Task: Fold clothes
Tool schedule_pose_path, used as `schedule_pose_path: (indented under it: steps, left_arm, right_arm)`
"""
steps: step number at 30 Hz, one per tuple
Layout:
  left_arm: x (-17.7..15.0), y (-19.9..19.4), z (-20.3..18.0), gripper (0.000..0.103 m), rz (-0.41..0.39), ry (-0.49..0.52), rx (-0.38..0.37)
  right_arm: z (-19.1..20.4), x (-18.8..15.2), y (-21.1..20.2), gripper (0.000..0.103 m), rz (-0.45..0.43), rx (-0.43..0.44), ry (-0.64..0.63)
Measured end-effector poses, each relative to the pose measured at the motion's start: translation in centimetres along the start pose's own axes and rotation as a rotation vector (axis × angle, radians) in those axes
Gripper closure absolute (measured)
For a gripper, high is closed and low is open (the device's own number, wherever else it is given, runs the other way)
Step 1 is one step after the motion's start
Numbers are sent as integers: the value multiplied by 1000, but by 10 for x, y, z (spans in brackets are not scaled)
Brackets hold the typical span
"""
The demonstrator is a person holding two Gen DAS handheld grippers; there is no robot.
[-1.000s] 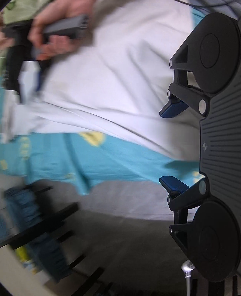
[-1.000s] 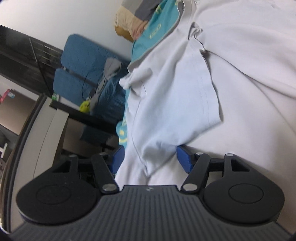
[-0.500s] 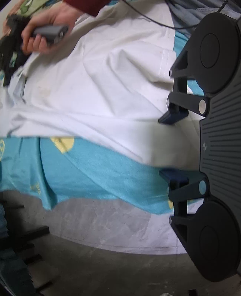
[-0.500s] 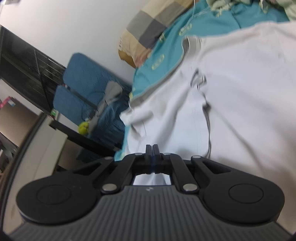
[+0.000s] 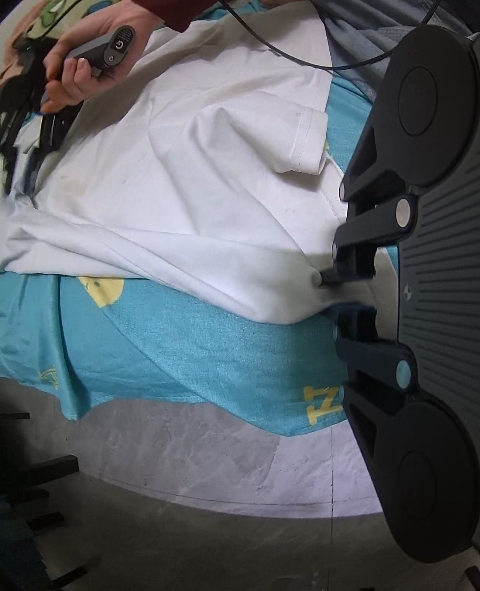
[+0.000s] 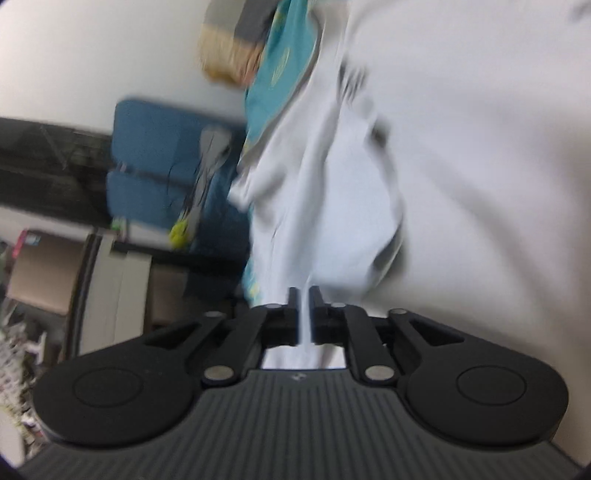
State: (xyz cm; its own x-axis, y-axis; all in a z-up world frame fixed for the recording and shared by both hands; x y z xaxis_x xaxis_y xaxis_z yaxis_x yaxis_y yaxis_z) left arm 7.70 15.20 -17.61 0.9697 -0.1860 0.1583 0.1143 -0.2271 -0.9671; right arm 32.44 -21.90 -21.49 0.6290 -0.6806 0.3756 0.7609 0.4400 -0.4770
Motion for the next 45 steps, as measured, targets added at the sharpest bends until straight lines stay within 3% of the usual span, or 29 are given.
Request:
schedule_pose_path:
  steps: [1, 9, 10, 11, 12, 14, 17, 22, 24, 27, 29, 31, 33, 34, 35, 38, 41, 45]
  left_arm:
    - [2, 0, 0, 100, -2, 5, 15]
    - [1, -44, -28, 100, -126, 102, 117]
    - [0, -55, -38, 101, -145, 127, 113]
    - [-1, -66, -48, 101, -164, 152, 109]
    - [-2, -76, -59, 101, -181, 178, 102]
    - [-6, -89, -80, 101, -197, 225, 75]
    - [-10, -67, -95, 101, -163, 228, 44]
    - [-16, -32, -120, 101, -108, 234, -7]
    - [-19, -18, -130, 100, -85, 236, -28]
    - [-23, 4, -145, 99, -52, 239, -58]
    - [-25, 15, -152, 93, -35, 234, -76]
    - [-20, 12, -146, 71, -67, 205, -90]
    - [-11, 6, -135, 59, -117, 154, -126]
    - [-7, 2, -128, 53, -146, 119, -147]
    - [-3, -3, -121, 53, -179, 80, -166]
    - [12, -12, -99, 41, -271, -31, -209]
    - [25, -5, -83, 40, -300, -74, -189]
    - [36, 10, -73, 40, -278, -67, -170]
  right_arm:
    - [1, -2, 2, 43, 0, -8, -3]
    - [12, -15, 12, 45, -8, -64, -26]
    - [11, -11, 10, 57, -21, -61, -33]
    - [11, -7, 8, 85, -34, -58, -41]
    - [10, -3, 6, 98, -47, -55, -48]
    - [8, 5, 2, 98, -72, -48, -63]
    - [9, 18, -8, 98, -119, -46, -93]
    - [20, 48, -41, 98, -196, -136, -180]
    - [12, 49, -43, 98, -186, -167, -195]
    - [-12, 35, -32, 97, -91, -189, -189]
    - [-22, 26, -30, 95, -49, -193, -182]
    - [-26, 20, -34, 94, -18, -174, -164]
    - [-23, 16, -42, 89, 18, -180, -170]
    - [-20, 13, -48, 78, 31, -188, -189]
    - [-14, 11, -57, 64, 37, -196, -221]
    - [1, 4, -98, 44, 29, -192, -289]
    - [5, -9, -143, 45, 88, -189, -322]
    - [-14, -37, -201, 45, 280, -285, -446]
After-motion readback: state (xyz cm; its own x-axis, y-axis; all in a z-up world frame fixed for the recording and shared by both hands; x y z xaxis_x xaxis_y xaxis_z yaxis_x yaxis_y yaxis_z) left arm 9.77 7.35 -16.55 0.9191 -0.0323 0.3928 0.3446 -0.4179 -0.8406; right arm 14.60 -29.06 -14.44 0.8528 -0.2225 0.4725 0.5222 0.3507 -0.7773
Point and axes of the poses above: each gripper's, at about its wrist camera, not at the fingertips, and y roughly the way its jaws point, z to its left, x to its top, the point moved 7 cm from there along y, roughly the way its jaws point, and after that the axes turned 7 degrees about -y, right-handed, at the moved point
